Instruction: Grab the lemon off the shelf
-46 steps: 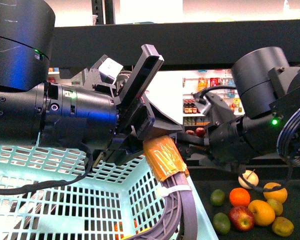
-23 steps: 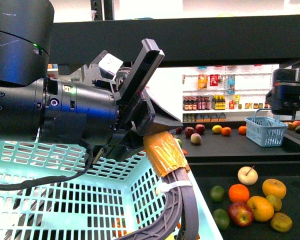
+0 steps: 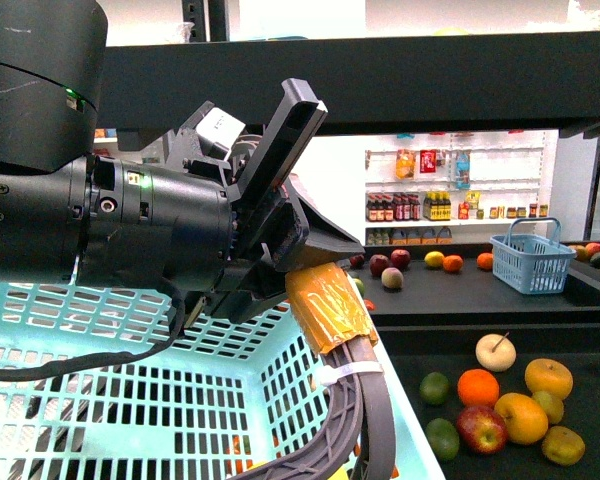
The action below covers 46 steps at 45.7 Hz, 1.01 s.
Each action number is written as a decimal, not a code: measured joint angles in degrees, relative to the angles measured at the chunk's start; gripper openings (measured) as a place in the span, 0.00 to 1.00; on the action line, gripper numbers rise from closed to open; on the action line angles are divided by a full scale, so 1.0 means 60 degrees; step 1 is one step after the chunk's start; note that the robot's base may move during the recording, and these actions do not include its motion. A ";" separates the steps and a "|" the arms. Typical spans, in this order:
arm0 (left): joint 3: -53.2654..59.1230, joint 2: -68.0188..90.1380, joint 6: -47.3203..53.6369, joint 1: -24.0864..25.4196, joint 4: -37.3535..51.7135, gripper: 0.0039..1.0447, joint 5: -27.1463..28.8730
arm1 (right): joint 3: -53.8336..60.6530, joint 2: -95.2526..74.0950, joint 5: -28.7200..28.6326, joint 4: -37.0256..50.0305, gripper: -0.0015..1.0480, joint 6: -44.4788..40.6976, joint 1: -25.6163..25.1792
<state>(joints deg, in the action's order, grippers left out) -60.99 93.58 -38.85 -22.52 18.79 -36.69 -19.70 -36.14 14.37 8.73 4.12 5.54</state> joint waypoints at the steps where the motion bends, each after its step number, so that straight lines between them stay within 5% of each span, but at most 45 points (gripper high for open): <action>1: 0.0000 0.0000 0.0000 0.0000 0.0000 0.10 0.0000 | 0.0098 0.0277 0.0171 -0.0255 0.93 0.0029 0.0055; 5: 0.0000 0.0000 0.0000 0.0000 0.0000 0.10 -0.0004 | 0.0667 0.1712 0.0481 -0.1162 0.92 0.0193 0.0011; 9: 0.0000 0.0000 0.0000 0.0000 0.0000 0.10 0.0004 | 0.1698 0.3639 -0.1927 -0.1005 0.75 -0.0280 -0.0809; 11: 0.0000 0.0000 0.0004 -0.0004 0.0000 0.10 -0.0004 | 0.2306 0.4707 -0.2350 -0.1475 0.65 -0.0426 -0.0860; 26: 0.0000 0.0000 0.0000 -0.0004 0.0000 0.10 -0.0022 | 0.2871 0.5603 -0.2401 -0.1523 0.02 -0.0630 -0.0903; 46: 0.0000 0.0000 0.0004 -0.0004 0.0000 0.10 -0.0004 | 0.3140 0.5960 -0.2397 -0.1472 0.02 -0.0656 -0.0903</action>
<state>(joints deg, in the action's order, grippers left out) -60.99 93.58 -38.83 -22.55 18.79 -36.71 -0.86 -0.38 -0.01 -0.10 0.19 0.12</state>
